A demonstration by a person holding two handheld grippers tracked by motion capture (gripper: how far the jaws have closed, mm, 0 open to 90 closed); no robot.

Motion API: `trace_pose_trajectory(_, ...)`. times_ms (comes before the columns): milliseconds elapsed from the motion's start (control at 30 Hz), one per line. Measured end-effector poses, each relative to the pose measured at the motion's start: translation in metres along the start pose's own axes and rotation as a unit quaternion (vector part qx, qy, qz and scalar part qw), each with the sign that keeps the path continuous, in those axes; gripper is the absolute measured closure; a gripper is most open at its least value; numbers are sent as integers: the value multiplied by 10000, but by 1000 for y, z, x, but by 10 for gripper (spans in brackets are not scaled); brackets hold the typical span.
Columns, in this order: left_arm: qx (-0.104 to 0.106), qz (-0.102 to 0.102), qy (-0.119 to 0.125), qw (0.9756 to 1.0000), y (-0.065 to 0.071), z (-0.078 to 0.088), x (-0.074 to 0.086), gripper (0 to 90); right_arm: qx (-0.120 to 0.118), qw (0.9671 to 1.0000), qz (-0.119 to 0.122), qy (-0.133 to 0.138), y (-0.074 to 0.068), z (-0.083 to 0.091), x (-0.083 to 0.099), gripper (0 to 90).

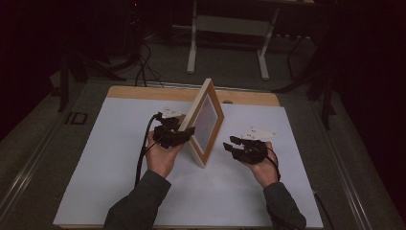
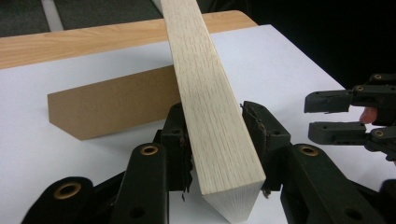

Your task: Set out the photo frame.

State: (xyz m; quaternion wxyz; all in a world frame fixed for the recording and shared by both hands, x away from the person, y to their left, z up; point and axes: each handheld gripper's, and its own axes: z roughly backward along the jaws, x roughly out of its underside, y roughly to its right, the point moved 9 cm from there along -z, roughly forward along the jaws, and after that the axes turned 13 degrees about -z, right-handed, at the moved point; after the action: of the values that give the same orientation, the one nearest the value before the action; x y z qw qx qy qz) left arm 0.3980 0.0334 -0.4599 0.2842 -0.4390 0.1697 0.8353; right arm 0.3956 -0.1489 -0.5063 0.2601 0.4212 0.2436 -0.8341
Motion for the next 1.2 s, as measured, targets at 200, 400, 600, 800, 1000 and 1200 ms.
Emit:
trace_pose_trajectory(200, 222, -2, 54, 9997, -7, 1, 1, 666, 25, 10000, -17, -27, 3, 2, 0, 590)
trace_pose_trajectory(400, 353, -59, 56, 9993, -13, 3, 2, 672, 45, 10000, -7, -51, 4, 2, 1, 590)
trace_pose_trajectory(600, 508, -26, 61, 9987, -19, 5, 3, 681, 55, 10000, 19, -54, 4, 1, 0, 590)
trace_pose_trajectory(800, 667, -7, 68, 9978, -26, 7, 4, 689, 60, 10000, 40, -51, 4, 1, -1, 590)
trace_pose_trajectory(1000, 820, -14, 82, 9966, -32, 10, 6, 694, 71, 10000, 33, -59, 4, 1, -3, 590)
trace_pose_trajectory(1200, 957, -20, 81, 9954, -39, 13, 8, 702, 75, 9999, 56, -45, 4, -1, -6, 590)
